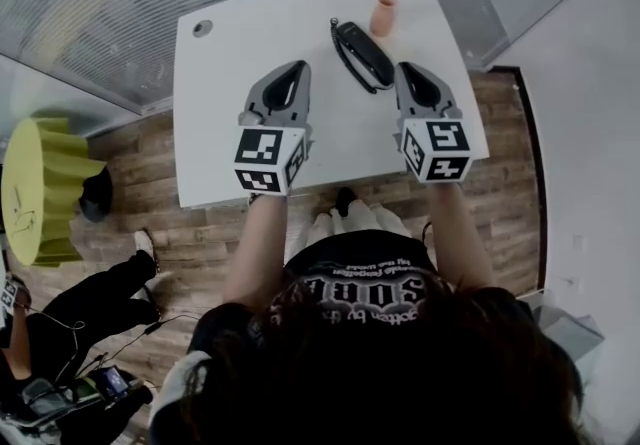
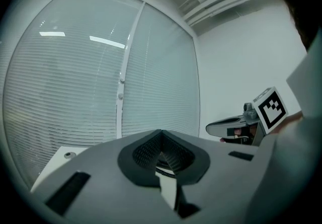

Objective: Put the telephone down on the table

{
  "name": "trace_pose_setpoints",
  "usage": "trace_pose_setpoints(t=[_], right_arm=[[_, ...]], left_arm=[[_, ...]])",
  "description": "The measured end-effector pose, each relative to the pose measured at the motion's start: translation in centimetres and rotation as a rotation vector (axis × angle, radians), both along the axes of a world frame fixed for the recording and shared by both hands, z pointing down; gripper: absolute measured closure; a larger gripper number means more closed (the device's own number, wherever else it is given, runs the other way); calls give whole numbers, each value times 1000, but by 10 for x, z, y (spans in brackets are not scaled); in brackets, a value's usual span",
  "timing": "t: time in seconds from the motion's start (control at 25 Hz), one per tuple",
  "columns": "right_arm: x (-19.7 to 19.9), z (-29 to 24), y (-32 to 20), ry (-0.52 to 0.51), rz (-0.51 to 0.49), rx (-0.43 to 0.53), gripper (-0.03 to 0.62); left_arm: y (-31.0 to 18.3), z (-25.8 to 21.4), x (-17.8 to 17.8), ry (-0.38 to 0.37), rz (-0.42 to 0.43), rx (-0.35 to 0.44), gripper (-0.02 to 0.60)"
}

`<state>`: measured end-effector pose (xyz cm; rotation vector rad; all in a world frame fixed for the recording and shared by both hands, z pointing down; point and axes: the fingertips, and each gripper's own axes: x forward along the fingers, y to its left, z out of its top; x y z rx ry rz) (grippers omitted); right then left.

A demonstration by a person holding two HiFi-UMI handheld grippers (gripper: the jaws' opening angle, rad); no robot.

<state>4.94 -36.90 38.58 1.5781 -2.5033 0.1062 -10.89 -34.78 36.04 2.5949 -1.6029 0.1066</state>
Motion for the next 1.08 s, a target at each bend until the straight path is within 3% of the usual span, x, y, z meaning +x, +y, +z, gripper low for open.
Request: trace_pose_setpoints(t=[1.08], right_arm=[[-5, -27, 97, 0, 47, 77, 565]], left_arm=[[86, -16, -1, -11, 38, 55, 578]])
